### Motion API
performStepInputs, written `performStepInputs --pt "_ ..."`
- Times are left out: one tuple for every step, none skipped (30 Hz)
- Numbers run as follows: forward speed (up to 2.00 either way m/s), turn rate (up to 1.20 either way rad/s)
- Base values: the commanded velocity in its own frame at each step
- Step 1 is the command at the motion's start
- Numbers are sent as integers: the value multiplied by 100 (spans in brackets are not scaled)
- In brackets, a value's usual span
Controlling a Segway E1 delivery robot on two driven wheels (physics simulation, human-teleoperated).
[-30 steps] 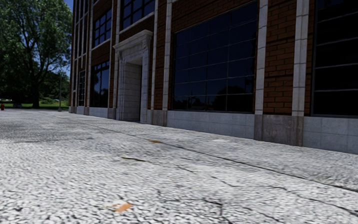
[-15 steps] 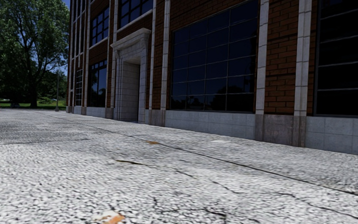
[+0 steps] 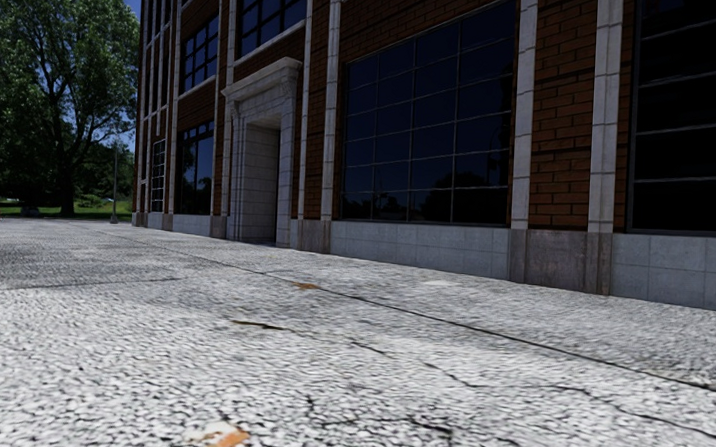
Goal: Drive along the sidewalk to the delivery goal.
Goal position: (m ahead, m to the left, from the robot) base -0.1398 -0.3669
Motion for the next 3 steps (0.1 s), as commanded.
performStepInputs --pt "0 0" --pt "0 0" --pt "0 0"
